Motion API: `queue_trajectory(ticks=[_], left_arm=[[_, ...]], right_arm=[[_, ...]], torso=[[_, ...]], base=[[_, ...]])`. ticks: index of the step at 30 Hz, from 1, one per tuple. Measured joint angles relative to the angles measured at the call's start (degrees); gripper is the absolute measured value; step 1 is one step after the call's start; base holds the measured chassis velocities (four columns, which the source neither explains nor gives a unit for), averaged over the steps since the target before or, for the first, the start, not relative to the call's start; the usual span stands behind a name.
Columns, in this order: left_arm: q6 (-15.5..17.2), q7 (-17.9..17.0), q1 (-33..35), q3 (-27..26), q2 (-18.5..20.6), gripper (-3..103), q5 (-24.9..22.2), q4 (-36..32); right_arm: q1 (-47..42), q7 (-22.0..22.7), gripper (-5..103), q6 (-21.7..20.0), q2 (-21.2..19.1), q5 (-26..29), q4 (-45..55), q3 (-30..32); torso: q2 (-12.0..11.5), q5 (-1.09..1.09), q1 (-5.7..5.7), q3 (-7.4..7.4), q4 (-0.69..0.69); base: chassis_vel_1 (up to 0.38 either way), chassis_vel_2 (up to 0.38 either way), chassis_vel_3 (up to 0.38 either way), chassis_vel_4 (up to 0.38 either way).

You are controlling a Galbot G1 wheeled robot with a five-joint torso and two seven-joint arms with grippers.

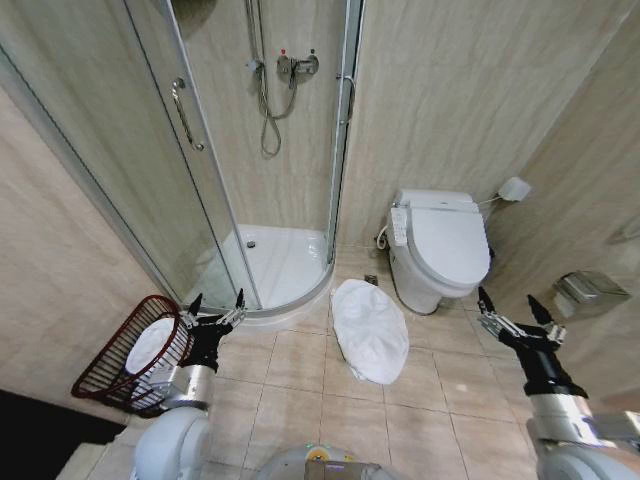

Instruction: Discard the used towel into the hamper.

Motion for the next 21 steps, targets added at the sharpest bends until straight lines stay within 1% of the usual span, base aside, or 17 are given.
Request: queue_trajectory(ticks=[19,21], left_arm=[[0.0,0.0,0.0,0.0,0.0,100,0.0,0.0],[0.0,0.0,0.0,0.0,0.0,100,0.0,0.0]], right_arm=[[0.0,0.0,100,0.0,0.0,0.0,0.0,0.0],[0.1,0.1,100,0.1,0.3,-0.9,0.0,-0.3]], torso=[[-4.4,0.0,-1.92,-2.51,0.0],[-5.1,-0.01,-2.25,-2.88,0.0]], base=[[0.0,0.0,0.0,0.0],[0.0,0.0,0.0,0.0]])
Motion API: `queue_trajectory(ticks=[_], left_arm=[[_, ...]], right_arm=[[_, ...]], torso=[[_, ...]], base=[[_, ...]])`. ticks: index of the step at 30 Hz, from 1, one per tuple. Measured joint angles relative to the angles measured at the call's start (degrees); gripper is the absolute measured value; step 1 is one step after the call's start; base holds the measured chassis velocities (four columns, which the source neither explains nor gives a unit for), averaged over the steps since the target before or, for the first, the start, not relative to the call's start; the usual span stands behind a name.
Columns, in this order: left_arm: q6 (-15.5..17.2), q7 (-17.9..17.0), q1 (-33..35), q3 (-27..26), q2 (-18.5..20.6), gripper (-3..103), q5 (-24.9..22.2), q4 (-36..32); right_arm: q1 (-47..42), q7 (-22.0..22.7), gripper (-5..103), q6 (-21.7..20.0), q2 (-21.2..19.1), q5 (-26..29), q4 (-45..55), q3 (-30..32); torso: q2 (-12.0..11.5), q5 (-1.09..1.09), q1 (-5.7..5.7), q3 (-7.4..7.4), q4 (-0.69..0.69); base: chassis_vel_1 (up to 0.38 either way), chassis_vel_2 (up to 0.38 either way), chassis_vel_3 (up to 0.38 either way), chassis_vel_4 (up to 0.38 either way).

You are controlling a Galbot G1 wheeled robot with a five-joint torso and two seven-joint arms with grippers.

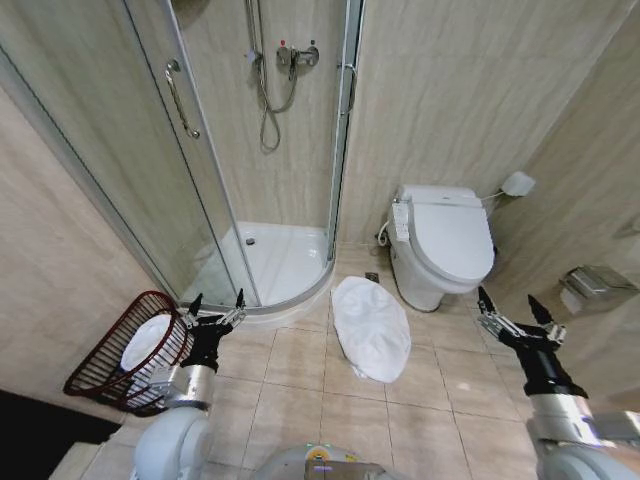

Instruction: Discard the used towel into the hamper.

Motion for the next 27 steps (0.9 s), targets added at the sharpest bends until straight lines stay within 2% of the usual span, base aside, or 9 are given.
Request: queue_trajectory(ticks=[4,8,9,12,15,16,18,22,27], left_arm=[[0.0,0.0,0.0,0.0,0.0,100,0.0,0.0],[0.0,0.0,0.0,0.0,0.0,100,0.0,0.0],[0.0,0.0,0.0,0.0,0.0,100,0.0,0.0],[0.0,0.0,0.0,0.0,0.0,100,0.0,0.0],[0.0,0.0,0.0,0.0,0.0,100,0.0,0.0],[0.0,0.0,0.0,0.0,0.0,100,0.0,0.0],[0.0,0.0,0.0,0.0,0.0,100,0.0,0.0],[0.0,0.0,0.0,0.0,0.0,100,0.0,0.0],[0.0,0.0,0.0,0.0,0.0,100,0.0,0.0]], right_arm=[[0.3,1.0,100,0.9,1.2,-3.5,-0.6,-1.4],[1.0,3.2,100,2.9,3.9,-11.3,-1.9,-4.5],[1.0,3.2,100,2.9,3.9,-11.3,-1.9,-4.5],[1.4,4.4,100,4.0,5.5,-15.8,-2.6,-6.3],[2.0,6.4,100,5.8,7.9,-22.8,-3.8,-9.1],[2.0,6.4,100,5.8,7.9,-22.8,-3.8,-9.1],[2.4,7.5,100,6.8,9.2,-26.7,-4.4,-10.6],[2.7,8.3,100,7.6,10.0,-29.6,-4.9,-11.8],[2.5,7.7,100,7.7,10.0,-29.1,-5.0,-12.1]], torso=[[-0.7,0.01,-0.29,-0.43,0.0],[-2.0,0.01,-0.77,-1.2,0.0],[-2.0,0.01,-0.77,-1.2,0.0],[-2.6,0.0,-1.05,-1.59,0.0],[-3.5,0.0,-1.4,-2.07,0.0],[-3.5,0.0,-1.4,-2.07,0.0],[-3.7,0.0,-1.47,-2.2,0.0],[-3.7,0.0,-1.48,-2.23,0.0],[-3.6,-0.01,-1.45,-2.18,0.0]], base=[[0.0,0.0,0.0,0.0],[0.0,0.0,0.0,0.0],[0.0,0.0,0.0,0.0],[0.0,0.0,0.0,0.0],[0.0,0.0,0.0,0.0],[0.0,0.0,0.0,0.0],[0.0,0.0,0.0,0.0],[0.0,0.0,0.0,0.0],[0.0,0.0,0.0,0.0]])
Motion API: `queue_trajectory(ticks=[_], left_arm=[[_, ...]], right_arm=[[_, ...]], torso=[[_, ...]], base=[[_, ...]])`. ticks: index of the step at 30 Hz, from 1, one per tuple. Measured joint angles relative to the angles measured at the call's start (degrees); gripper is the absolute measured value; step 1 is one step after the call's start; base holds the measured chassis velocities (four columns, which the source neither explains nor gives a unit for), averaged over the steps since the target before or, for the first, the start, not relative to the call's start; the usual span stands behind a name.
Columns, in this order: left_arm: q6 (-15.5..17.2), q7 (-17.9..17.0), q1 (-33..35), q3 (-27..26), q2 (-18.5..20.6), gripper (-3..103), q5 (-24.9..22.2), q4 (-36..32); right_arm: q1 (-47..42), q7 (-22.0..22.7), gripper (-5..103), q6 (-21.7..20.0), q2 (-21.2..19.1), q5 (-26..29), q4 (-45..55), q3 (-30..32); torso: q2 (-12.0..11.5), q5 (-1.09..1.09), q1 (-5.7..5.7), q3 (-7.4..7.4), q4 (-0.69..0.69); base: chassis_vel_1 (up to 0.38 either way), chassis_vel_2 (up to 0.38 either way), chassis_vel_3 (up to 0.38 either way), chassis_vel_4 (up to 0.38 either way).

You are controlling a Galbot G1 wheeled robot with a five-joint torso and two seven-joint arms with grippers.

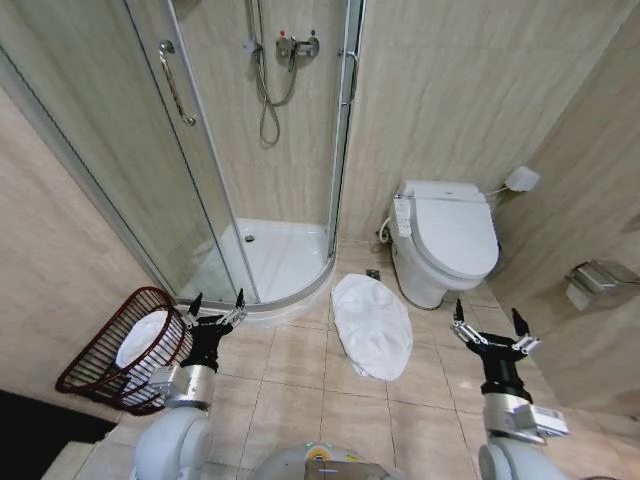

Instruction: Discard the used towel into the hamper.

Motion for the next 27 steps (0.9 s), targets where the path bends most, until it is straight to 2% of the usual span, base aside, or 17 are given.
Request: queue_trajectory(ticks=[4,6,10,16,22,27], left_arm=[[0.0,0.0,0.0,0.0,0.0,100,0.0,0.0],[0.0,0.0,0.0,0.0,0.0,100,0.0,0.0],[0.0,0.0,0.0,0.0,0.0,100,0.0,0.0],[0.0,0.0,0.0,0.0,0.0,100,0.0,0.0],[0.0,0.0,0.0,0.0,0.0,100,0.0,0.0],[0.0,0.0,0.0,0.0,0.0,100,0.0,0.0]], right_arm=[[-1.5,-4.4,100,0.8,0.0,3.9,-0.5,-2.0],[-1.5,-4.2,100,0.9,0.0,4.2,-0.5,-2.1],[-1.1,-0.1,100,0.5,0.0,5.5,0.0,-2.4],[-1.5,0.2,100,0.1,0.0,6.7,0.8,-1.7],[-0.9,-0.4,100,3.6,0.0,6.8,-0.8,-1.1],[-0.8,-0.5,100,4.1,0.0,6.8,-1.0,-0.6]], torso=[[0.1,0.01,0.05,0.06,0.0],[0.1,0.01,0.04,0.04,0.0],[-0.8,0.02,-0.35,-0.45,0.02],[-2.0,0.01,-0.9,-1.13,0.02],[-3.6,0.02,-1.51,-2.03,0.02],[-4.8,0.02,-2.03,-2.73,0.02]], base=[[0.0,0.0,0.0,0.0],[0.0,0.0,0.0,0.0],[0.0,0.0,0.0,0.0],[0.0,0.0,0.0,0.0],[0.0,0.0,0.0,0.0],[0.0,0.0,0.0,0.0]])
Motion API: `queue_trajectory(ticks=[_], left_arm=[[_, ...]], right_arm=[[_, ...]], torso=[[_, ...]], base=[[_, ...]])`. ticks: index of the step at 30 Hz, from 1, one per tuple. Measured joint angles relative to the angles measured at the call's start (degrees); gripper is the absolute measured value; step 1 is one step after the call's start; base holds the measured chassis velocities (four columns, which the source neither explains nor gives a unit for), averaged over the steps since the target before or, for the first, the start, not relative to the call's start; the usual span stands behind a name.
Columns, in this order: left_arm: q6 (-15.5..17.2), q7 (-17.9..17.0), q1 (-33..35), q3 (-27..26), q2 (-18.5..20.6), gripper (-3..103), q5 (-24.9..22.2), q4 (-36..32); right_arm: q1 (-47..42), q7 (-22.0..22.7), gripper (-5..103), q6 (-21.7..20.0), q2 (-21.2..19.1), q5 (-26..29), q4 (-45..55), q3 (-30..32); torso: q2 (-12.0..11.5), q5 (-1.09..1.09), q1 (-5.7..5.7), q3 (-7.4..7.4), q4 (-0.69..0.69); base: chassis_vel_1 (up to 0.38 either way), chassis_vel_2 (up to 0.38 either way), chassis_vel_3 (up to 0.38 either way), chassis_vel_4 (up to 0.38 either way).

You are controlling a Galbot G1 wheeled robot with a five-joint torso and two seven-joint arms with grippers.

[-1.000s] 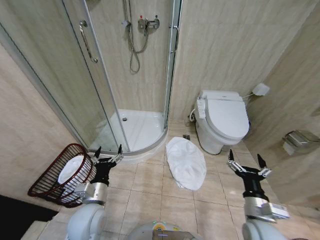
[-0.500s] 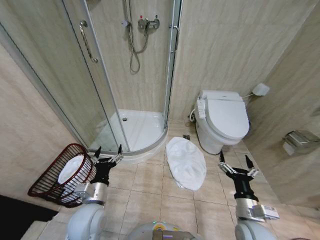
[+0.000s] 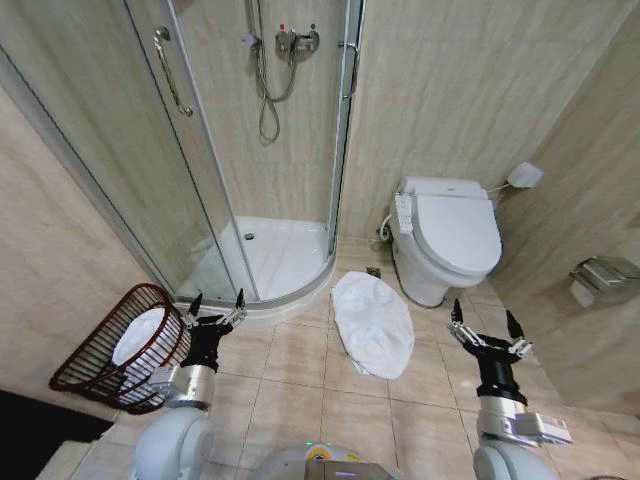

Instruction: Discard the used towel into the hamper.

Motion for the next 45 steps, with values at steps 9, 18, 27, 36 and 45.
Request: queue_trajectory(ticks=[9,18,27,36,45], left_arm=[[0.0,0.0,0.0,0.0,0.0,100,0.0,0.0],[0.0,0.0,0.0,0.0,0.0,100,0.0,0.0],[0.0,0.0,0.0,0.0,0.0,100,0.0,0.0],[0.0,0.0,0.0,0.0,0.0,100,0.0,0.0],[0.0,0.0,0.0,0.0,0.0,100,0.0,0.0]], right_arm=[[-0.4,0.1,100,0.4,0.0,0.5,0.3,0.3],[-1.0,-1.3,100,0.5,0.0,0.7,1.0,0.2],[-1.1,-1.3,100,1.0,0.0,1.2,1.0,0.5],[-1.2,-1.8,100,3.4,0.2,0.7,0.1,1.0],[-1.2,-2.6,100,4.1,0.1,0.1,0.1,0.7]], torso=[[-2.1,0.0,-0.91,-1.23,0.0],[-2.8,0.0,-1.25,-1.56,0.0],[-2.7,-0.01,-1.22,-1.48,0.0],[-2.5,0.0,-1.1,-1.35,0.0],[-2.4,-0.01,-1.07,-1.32,0.01]], base=[[0.0,0.0,0.0,0.0],[0.0,0.0,0.0,0.0],[-0.016,0.024,0.018,-0.024],[-0.152,0.148,0.147,-0.165],[-0.064,0.03,0.029,-0.064]])
